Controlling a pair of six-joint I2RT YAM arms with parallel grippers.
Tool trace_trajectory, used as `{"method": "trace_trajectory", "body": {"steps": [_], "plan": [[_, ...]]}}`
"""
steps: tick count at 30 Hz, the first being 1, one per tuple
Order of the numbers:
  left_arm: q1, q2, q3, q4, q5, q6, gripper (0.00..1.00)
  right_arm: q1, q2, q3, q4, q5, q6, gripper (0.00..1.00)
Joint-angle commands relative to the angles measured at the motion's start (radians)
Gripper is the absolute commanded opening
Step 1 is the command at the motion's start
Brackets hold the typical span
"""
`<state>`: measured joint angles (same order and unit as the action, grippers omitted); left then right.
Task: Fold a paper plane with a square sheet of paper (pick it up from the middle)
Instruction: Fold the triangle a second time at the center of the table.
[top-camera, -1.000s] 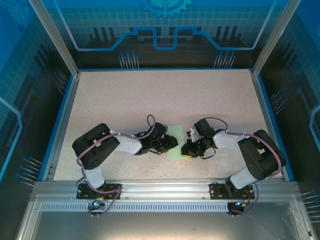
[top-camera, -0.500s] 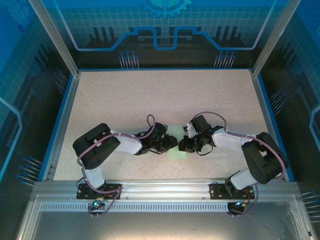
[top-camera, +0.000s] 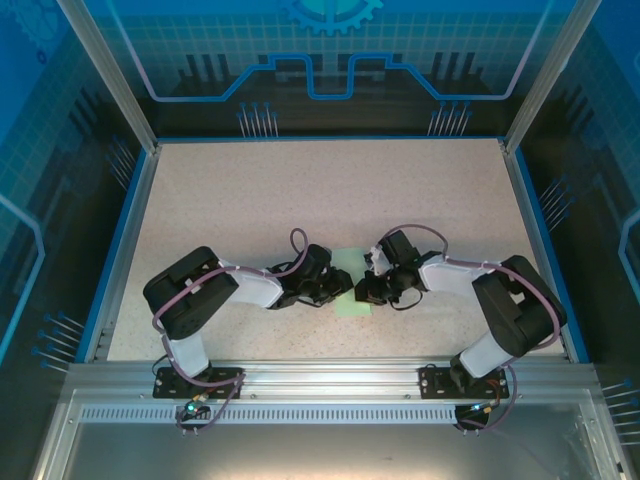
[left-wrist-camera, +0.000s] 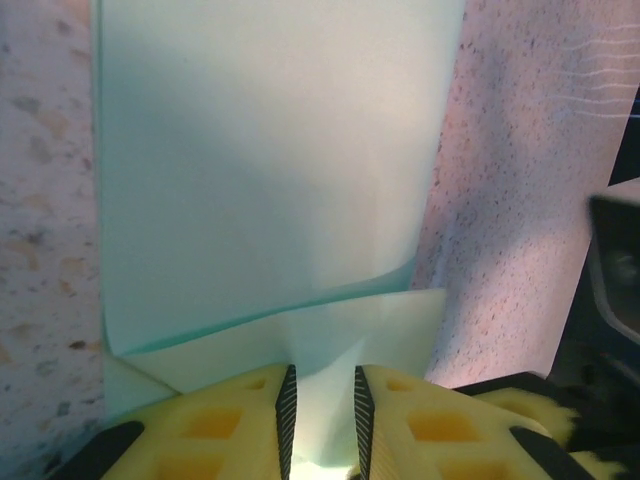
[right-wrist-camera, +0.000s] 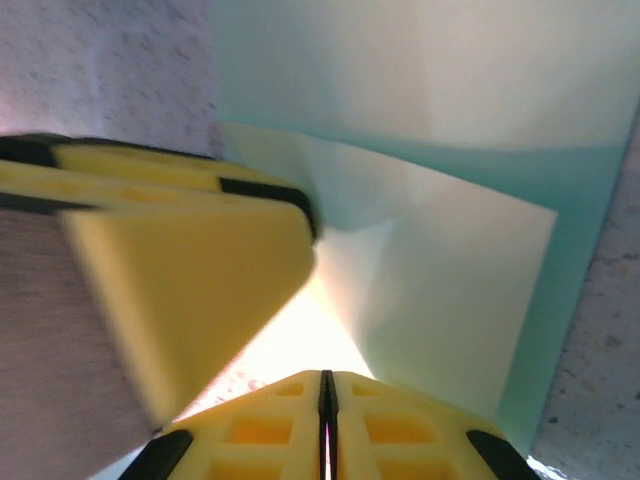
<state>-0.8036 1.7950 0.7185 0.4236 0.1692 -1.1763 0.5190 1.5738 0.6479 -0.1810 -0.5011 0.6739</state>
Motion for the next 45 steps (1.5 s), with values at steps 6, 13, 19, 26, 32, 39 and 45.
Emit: {"method": "trace_trajectory", "body": {"steps": [6, 13, 19, 26, 32, 39, 45], "plan": [[-0.011, 0.014, -0.004, -0.032, -0.022, 0.013, 0.27, -0.011, 0.034, -0.059, -0.023, 0.050, -0.015, 0.11], [-0.011, 0.012, -0.006, -0.060, -0.033, 0.018, 0.27, -0.092, -0.037, -0.112, -0.075, 0.018, -0.072, 0.14], [-0.011, 0.027, -0.005, -0.068, -0.037, 0.014, 0.26, -0.130, -0.074, -0.159, -0.094, -0.024, -0.094, 0.17], [-0.011, 0.035, 0.000, -0.072, -0.036, 0.010, 0.25, -0.175, -0.118, -0.188, -0.145, -0.012, -0.069, 0.18], [-0.011, 0.043, 0.015, -0.082, -0.030, 0.012, 0.26, -0.174, -0.188, -0.196, -0.218, -0.018, -0.112, 0.19], [-0.011, 0.035, 0.016, -0.090, -0.026, 0.017, 0.25, -0.174, -0.317, -0.153, -0.299, 0.055, -0.113, 0.18], [-0.012, 0.037, 0.018, -0.092, -0.025, 0.018, 0.25, -0.139, -0.325, -0.105, -0.187, -0.043, -0.054, 0.20]]}}
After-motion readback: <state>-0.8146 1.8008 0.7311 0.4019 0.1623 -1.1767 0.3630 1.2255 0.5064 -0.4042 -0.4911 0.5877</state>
